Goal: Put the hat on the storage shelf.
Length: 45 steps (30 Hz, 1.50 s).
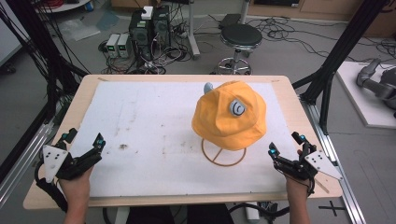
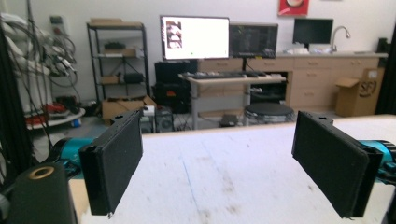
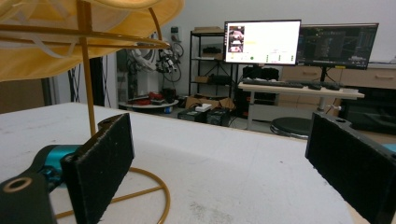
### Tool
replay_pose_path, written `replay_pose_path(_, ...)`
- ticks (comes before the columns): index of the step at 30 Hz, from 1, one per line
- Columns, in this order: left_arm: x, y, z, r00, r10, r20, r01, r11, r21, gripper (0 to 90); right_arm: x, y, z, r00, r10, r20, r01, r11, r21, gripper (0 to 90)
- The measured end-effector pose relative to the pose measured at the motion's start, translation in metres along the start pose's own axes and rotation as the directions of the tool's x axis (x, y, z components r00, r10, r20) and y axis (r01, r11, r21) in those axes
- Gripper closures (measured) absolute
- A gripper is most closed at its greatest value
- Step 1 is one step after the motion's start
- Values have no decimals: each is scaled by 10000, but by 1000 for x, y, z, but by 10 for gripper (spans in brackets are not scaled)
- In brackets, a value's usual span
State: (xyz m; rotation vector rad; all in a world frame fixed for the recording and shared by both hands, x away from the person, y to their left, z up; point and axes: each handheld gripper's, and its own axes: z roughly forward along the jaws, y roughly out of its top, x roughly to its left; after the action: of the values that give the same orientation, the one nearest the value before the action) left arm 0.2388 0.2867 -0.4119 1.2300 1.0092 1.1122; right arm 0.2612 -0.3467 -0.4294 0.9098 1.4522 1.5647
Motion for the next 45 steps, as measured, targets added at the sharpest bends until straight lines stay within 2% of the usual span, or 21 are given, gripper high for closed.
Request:
replay_pose_path(3,2,-2,0,9999,-161,17,161,9999,-2,162,0,0,0,10000,69,-9,-69,10000,-27,76)
replay_pose_path(9,5,-5,-1,9987,-500,140,501,9987,-30,162,2,-2,4,9999,-107,-100,108,9998,163,75)
replay_pose_path(25,6,-6,0,9972,-671,317,669,9977,73,162,5,-2,5,9996,-130,-244,133,9998,136,75)
replay_pose_path(45,6,-6,0,9958,-791,454,793,9968,-25,162,4,0,4,9996,-110,-275,113,9999,113,75)
